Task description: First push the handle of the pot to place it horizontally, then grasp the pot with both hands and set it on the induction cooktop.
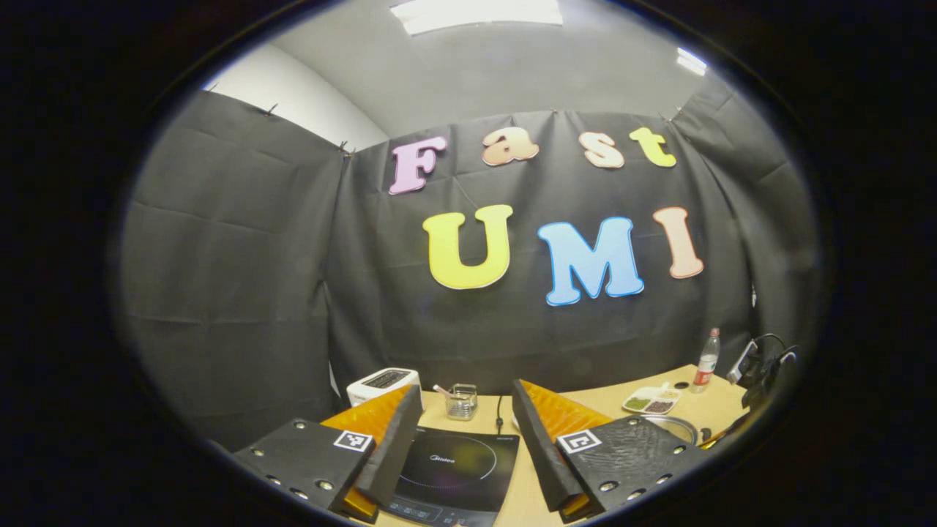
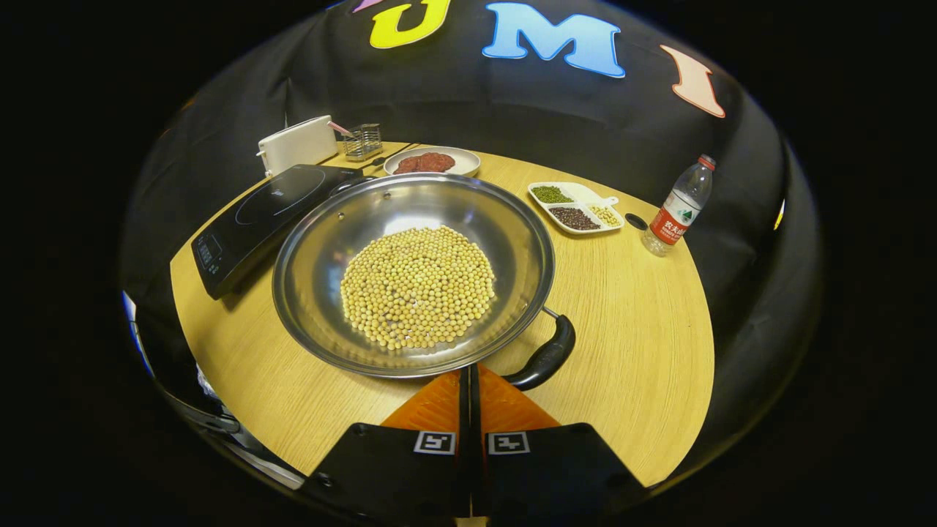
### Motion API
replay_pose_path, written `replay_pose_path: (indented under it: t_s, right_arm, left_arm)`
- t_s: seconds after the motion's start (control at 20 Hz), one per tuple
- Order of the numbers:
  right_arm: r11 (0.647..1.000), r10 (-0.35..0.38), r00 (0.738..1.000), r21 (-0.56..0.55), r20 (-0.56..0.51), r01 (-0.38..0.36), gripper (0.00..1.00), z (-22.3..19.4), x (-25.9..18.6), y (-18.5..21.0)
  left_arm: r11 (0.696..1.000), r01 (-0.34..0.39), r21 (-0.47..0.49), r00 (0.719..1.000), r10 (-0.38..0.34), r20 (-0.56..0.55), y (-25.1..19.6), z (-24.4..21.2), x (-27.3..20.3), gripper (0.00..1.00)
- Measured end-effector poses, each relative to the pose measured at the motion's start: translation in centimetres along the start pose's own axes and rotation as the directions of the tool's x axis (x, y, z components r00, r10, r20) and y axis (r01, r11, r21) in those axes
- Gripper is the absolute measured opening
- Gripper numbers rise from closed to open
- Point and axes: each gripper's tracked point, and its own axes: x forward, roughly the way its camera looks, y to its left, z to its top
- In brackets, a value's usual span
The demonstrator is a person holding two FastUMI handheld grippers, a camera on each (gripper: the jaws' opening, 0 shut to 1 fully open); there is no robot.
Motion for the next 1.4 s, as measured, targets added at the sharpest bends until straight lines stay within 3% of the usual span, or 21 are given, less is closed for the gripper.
replay_pose_path:
  t_s: [0.7, 1.0, 1.05, 1.1, 1.25, 1.4]
  right_arm:
    - [0.990, -0.105, 0.992, 0.097, 0.070, 0.098, 0.02, 3.1, 3.0, -4.9]
    - [0.977, -0.148, 0.964, 0.187, 0.221, 0.108, 0.03, 6.4, 1.4, -6.2]
    - [0.975, -0.156, 0.954, 0.196, 0.257, 0.107, 0.19, 7.1, 0.4, -6.3]
    - [0.973, -0.160, 0.942, 0.210, 0.296, 0.099, 0.26, 7.7, -0.2, -6.3]
    - [0.961, -0.208, 0.902, 0.253, 0.378, 0.115, 0.99, 9.7, -2.2, -7.3]
    - [0.950, -0.237, 0.882, 0.286, 0.408, 0.123, 0.95, 10.3, -3.6, -7.3]
  left_arm:
    - [1.000, 0.010, 0.005, 0.999, -0.010, -0.045, -1.8, -2.1, 0.4, 0.73]
    - [0.997, 0.065, -0.029, 0.994, -0.068, -0.086, -4.0, -3.8, 1.4, 0.74]
    - [0.996, 0.080, -0.037, 0.992, -0.084, -0.090, -4.5, -4.1, 1.7, 0.74]
    - [0.995, 0.095, -0.043, 0.991, -0.098, -0.093, -4.9, -4.3, 2.0, 0.74]
    - [0.988, 0.139, -0.062, 0.983, -0.146, -0.116, -6.0, -5.4, 3.4, 0.74]
    - [0.975, 0.200, -0.095, 0.959, -0.214, -0.184, -7.8, -8.2, 4.9, 0.74]
